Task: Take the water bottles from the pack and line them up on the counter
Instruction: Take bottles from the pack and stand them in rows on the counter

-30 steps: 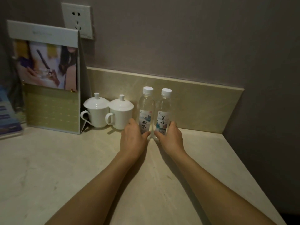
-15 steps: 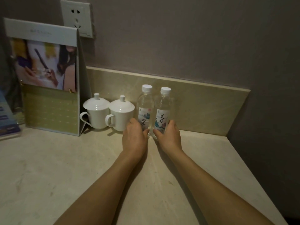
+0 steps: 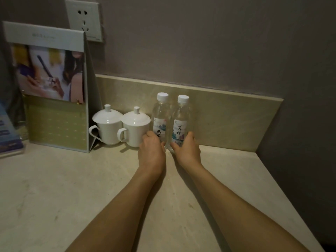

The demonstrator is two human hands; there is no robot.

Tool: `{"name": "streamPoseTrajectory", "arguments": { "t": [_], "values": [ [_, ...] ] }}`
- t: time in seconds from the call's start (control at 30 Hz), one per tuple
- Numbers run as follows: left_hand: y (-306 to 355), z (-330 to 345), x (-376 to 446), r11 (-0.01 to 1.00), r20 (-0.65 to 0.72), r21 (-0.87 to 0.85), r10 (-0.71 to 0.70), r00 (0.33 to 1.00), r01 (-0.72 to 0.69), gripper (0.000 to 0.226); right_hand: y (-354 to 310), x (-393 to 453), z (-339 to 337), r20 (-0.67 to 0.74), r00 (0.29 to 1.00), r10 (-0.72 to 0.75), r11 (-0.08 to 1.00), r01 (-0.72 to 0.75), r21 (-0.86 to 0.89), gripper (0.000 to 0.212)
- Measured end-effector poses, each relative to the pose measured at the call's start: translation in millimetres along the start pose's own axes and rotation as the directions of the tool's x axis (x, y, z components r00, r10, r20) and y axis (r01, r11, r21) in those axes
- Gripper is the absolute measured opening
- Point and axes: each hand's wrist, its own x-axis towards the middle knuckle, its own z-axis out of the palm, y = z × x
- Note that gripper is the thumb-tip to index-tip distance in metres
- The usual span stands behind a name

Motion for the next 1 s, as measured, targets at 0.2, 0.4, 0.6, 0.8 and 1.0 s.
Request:
{"name": "streamPoseTrajectory", "arguments": {
  "t": [0.2,0.4,0.6,0.8,1.0],
  "values": [
    [-0.7,3.4,3.0,1.000,-0.014,0.010,-0.006,1.000,0.006,0.030,-2.4,2.8,2.0,0.003,1.000,0.007,1.000,-0.007,-0.007,0.045],
    [-1.8,6.5,5.4,1.000,-0.034,0.006,-0.001,0.999,0.001,0.028,-3.4,5.5,4.0,-0.001,1.000,-0.002,1.000,0.002,-0.003,0.046],
    [-0.4,9.7,6.3,0.996,-0.045,-0.073,-0.059,0.997,0.055,0.028,-1.3,5.7,3.6,-0.008,1.000,-0.017,1.000,0.017,0.008,0.046],
    [0.1,11.1,4.4,0.988,-0.086,-0.134,-0.090,0.992,0.078,0.033,-1.5,5.3,2.4,0.000,1.000,-0.009,1.000,0.009,0.023,0.047],
    [-2.5,10.5,4.7,0.990,-0.101,-0.127,-0.067,0.993,0.054,0.035,-2.6,4.0,1.8,0.008,1.000,-0.003,1.000,0.003,0.029,0.046]
  ]
}}
